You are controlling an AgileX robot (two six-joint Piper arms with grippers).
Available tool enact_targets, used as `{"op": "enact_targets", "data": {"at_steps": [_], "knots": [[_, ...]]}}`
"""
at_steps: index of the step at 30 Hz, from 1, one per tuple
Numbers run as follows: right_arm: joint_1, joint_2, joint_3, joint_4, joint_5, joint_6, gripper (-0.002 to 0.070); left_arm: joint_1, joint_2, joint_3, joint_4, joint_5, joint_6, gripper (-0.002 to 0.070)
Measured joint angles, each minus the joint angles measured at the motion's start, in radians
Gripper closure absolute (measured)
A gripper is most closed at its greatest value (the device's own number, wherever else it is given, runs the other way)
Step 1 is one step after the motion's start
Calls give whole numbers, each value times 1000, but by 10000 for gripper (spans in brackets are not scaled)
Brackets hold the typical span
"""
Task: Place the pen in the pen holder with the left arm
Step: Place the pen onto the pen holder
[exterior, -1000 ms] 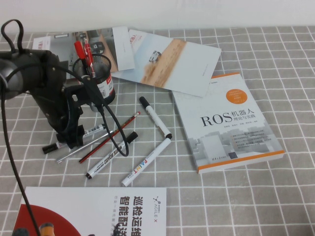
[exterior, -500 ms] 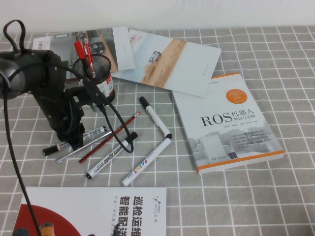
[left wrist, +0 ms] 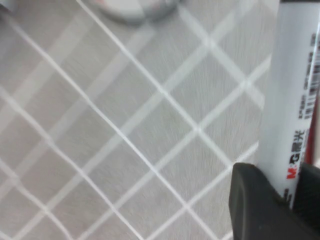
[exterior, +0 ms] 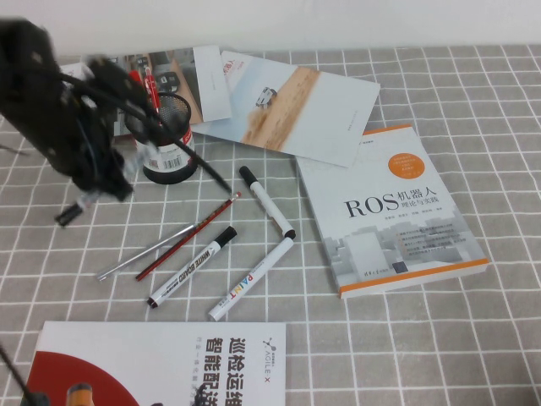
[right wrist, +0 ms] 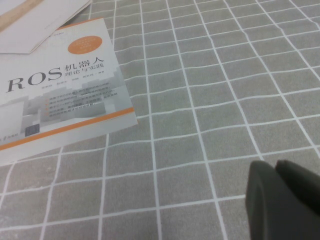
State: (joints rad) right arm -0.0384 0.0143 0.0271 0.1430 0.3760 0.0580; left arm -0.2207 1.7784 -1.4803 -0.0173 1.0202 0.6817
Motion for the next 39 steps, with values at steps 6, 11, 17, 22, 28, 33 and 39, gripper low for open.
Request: {"op": "enact_targets", "data": {"at_steps": [6, 11, 17, 22, 28, 33, 39], "knots": [[0, 0, 0, 0, 0, 0, 691, 0, -269, 128, -116, -206, -51, 565], [0, 0, 0, 0, 0, 0, 691, 0, -436, 274, -188, -309, -63, 565], [0, 0, 0, 0, 0, 0, 691, 0, -503, 385, -261, -368, -65, 565], [0, 0, 0, 0, 0, 0, 692, -8, -503, 463, -304, -505, -54, 565], [0, 0, 0, 0, 0, 0, 691, -81, -503, 613, -295, -941, -87, 565], [0, 0, 0, 0, 0, 0, 691, -94, -436, 652, -124, -1251, -342, 565], [0, 0, 0, 0, 0, 0, 691, -84, -290, 642, 62, -1566, -638, 565]]}}
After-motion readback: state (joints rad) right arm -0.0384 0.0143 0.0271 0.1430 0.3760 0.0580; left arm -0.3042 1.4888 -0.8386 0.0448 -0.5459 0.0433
